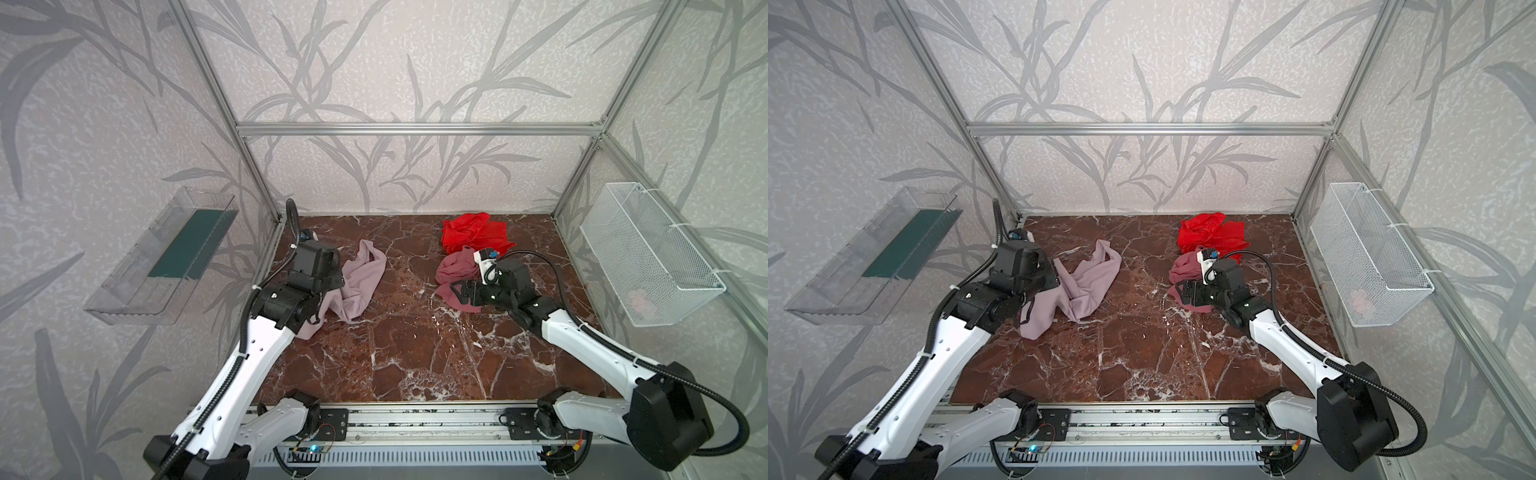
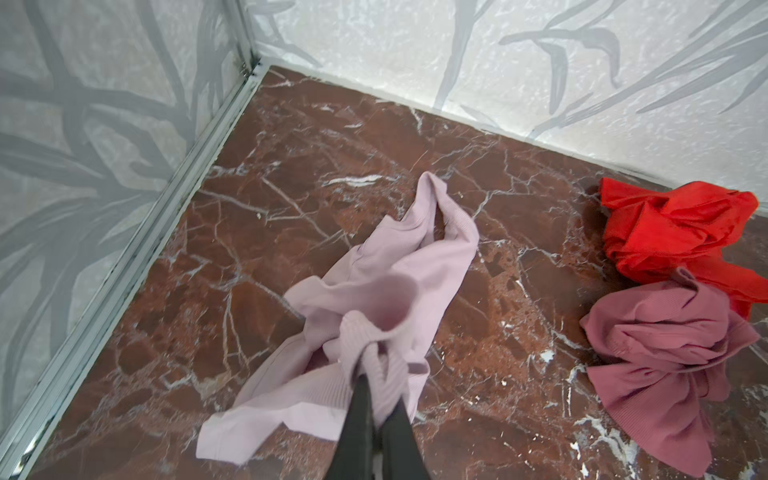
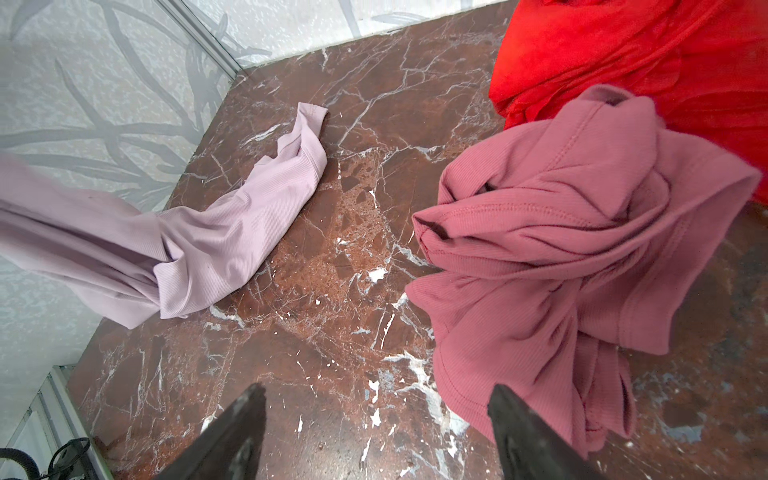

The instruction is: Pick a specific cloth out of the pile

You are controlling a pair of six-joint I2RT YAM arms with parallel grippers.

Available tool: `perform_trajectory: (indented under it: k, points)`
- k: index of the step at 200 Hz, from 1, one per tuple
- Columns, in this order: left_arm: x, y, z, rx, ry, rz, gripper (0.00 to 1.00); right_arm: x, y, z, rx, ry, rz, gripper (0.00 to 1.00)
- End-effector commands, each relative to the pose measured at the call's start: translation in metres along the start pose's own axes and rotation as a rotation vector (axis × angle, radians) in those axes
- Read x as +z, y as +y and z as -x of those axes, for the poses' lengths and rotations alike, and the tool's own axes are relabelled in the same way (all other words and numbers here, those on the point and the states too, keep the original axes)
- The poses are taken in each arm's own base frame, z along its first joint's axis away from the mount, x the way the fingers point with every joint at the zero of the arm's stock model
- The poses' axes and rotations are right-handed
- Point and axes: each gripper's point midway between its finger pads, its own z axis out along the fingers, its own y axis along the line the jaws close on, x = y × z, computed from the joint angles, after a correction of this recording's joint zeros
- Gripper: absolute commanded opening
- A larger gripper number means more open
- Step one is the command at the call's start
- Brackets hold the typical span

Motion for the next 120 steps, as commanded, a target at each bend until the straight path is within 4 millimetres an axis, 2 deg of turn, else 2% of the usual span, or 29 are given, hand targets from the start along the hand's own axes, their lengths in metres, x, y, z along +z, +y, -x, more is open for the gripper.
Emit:
perform_trajectory:
  k: [1, 20, 39, 71, 94, 120]
  points:
    - [0.008, -0.026, 0.042, 0.042, -0.079, -0.035, 0.0, -0.006, 0.008, 0.012, -0.008, -0.046, 0.024, 0.83]
    - [0.023, -0.047, 0.066, 0.072, -0.101, -0.048, 0.0, -0.005, 0.008, 0.013, -0.004, -0.048, 0.026, 0.83]
    - [0.046, -0.07, 0.083, 0.104, -0.094, -0.064, 0.0, -0.003, 0.008, 0.014, -0.003, -0.048, 0.025, 0.84]
    - [0.095, -0.102, 0.1, 0.15, -0.07, -0.065, 0.0, 0.002, 0.008, 0.015, 0.007, -0.046, 0.029, 0.84]
    - [0.134, -0.112, 0.098, 0.176, -0.042, -0.035, 0.0, 0.007, 0.008, 0.012, 0.019, -0.033, 0.039, 0.84]
    - [0.176, -0.118, 0.075, 0.183, 0.011, -0.024, 0.0, 0.013, 0.005, 0.009, 0.019, -0.017, 0.029, 0.84]
